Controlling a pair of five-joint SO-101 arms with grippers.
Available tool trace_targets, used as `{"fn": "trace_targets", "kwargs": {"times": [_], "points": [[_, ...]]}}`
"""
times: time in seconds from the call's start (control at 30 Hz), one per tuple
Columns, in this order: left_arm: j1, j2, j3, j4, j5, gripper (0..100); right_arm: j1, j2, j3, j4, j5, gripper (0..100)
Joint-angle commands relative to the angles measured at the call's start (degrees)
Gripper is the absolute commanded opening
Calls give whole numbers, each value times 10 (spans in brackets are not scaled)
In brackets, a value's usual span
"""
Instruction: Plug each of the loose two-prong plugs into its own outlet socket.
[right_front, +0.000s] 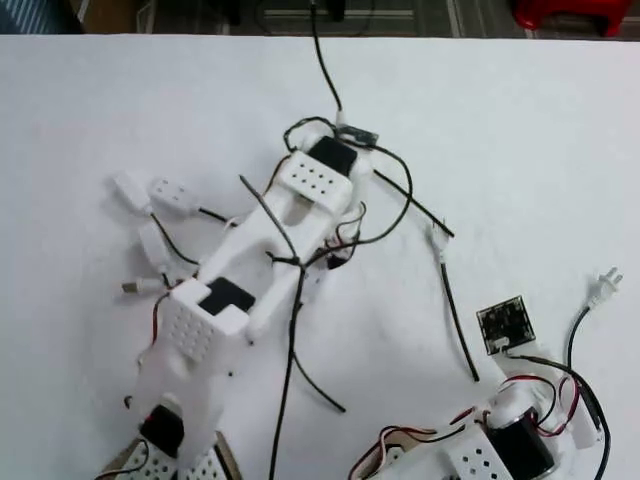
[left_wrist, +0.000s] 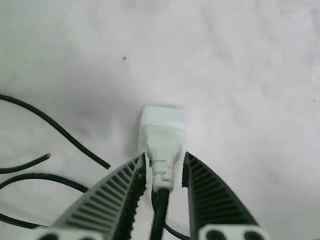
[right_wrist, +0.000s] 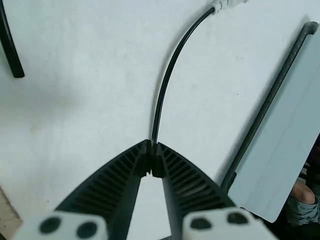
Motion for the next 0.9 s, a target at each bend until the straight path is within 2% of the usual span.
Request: {"fn": "trace_targets", "kwargs": {"times": [0.0, 0.3, 0.87], "points": [[-18, 4, -24, 8, 3, 150, 3, 0, 10, 0, 5, 21], [-30, 55, -25, -17, 2, 151, 2, 0, 10, 1, 5, 21], [-32, 117, -26, 2, -24, 157, 3, 0, 19, 2, 5, 21]]}}
